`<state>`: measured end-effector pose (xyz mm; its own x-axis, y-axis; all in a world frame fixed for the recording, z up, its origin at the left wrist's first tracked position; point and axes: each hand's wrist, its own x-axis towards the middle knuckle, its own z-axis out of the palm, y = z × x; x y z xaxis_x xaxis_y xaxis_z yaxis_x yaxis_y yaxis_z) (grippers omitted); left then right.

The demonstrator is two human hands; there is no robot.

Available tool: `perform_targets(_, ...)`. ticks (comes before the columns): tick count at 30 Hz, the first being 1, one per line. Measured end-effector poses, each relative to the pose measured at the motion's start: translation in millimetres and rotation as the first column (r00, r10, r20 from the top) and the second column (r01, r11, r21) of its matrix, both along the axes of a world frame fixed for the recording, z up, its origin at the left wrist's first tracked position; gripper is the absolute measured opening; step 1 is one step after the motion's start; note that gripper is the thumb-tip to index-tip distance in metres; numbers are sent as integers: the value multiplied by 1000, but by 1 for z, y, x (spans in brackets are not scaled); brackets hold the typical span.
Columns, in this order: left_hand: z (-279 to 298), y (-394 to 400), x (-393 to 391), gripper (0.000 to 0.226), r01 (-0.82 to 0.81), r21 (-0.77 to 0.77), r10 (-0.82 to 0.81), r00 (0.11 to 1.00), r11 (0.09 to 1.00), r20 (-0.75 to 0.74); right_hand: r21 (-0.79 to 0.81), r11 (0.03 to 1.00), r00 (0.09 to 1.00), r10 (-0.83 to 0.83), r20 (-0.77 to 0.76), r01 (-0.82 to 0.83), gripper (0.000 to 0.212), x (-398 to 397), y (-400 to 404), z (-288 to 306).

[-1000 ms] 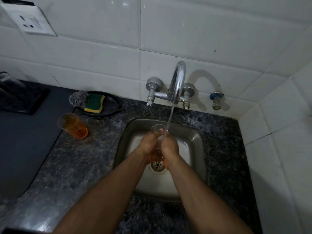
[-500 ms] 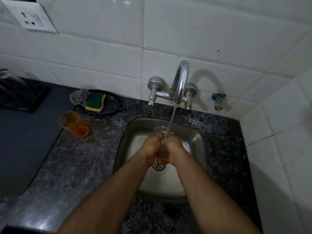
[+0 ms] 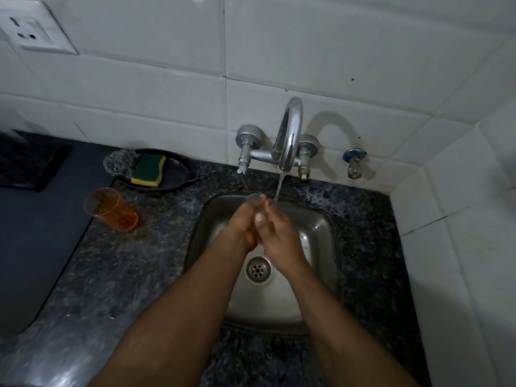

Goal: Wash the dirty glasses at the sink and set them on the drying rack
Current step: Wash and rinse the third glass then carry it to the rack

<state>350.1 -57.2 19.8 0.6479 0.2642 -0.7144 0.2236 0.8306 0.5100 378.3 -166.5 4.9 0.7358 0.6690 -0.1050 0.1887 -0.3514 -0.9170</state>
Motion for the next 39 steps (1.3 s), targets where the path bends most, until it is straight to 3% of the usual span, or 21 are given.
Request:
perform_targets(2, 2, 7, 6, 46, -43, -91, 35, 996, 995, -82, 118, 993, 976, 15, -215, 11, 40, 8, -5, 1)
perform_targets(4, 1, 7, 14, 48, -65, -136, 46, 990, 989, -136, 134, 977, 930, -113, -350, 169, 39, 11, -5, -4)
perform_targets(7, 0, -5, 23, 49, -105, -137, 83, 985, 985, -153, 83, 885, 856, -415, -309, 459, 22, 12, 12, -12)
perform_targets(9, -2, -11, 28, 47, -190, -163, 164, 973, 968, -160, 43, 846, 833, -513, -209, 532, 18, 14, 19, -13)
perform_targets(12, -6, -7, 30, 49, -233, -157, 198, 957, 960, -213, 59, 929, 904, -339, -261, 366, 27, 17, 14, -20)
perform_targets(14, -8, -4, 28, 55, -156, -122, 120, 958, 980, -259, 87, 953, 914, -249, -320, 290, 39, 16, 8, -27)
perform_targets(17, -16, -8, 22, 58, -83, -109, 52, 964, 991, -262, 85, 899, 847, -369, -383, 430, 22, 15, 7, -31)
perform_targets(20, -19, -14, 19, 54, -72, -73, 51, 965, 995, -258, 55, 864, 829, -460, -320, 501, 13, 13, 10, -30)
perform_targets(25, -17, -7, 10, 50, -104, -97, 78, 967, 990, -242, 123, 941, 907, -260, -330, 315, 36, 1, 0, -32)
perform_targets(27, -17, -13, 6, 49, -113, -97, 90, 973, 989, -214, 120, 909, 869, -333, -366, 399, 17, 4, 0, -32)
perform_targets(28, -19, -16, 5, 50, -115, -94, 94, 974, 989, -207, 103, 891, 854, -383, -352, 442, 12, 6, 2, -32)
perform_targets(31, -26, -21, -1, 51, -117, -112, 99, 982, 987, -160, 43, 882, 855, -442, -270, 469, 20, 3, 4, -25)
perform_targets(33, -28, -22, -7, 45, -108, -105, 98, 991, 989, -91, -3, 930, 913, -363, -185, 369, 22, -4, -1, -18)
perform_targets(35, -25, -24, -10, 40, -75, -47, 73, 997, 996, -32, -72, 967, 957, -251, -144, 243, 36, -10, -7, -15)
perform_targets(37, -22, -25, -12, 41, -53, -10, 53, 999, 999, -4, -106, 977, 979, -191, -74, 183, 34, -13, -10, -14)
perform_targets(39, -19, -22, -14, 47, -47, -1, 47, 999, 999, 9, -166, 983, 983, -47, 177, 77, 31, -14, -16, -10)
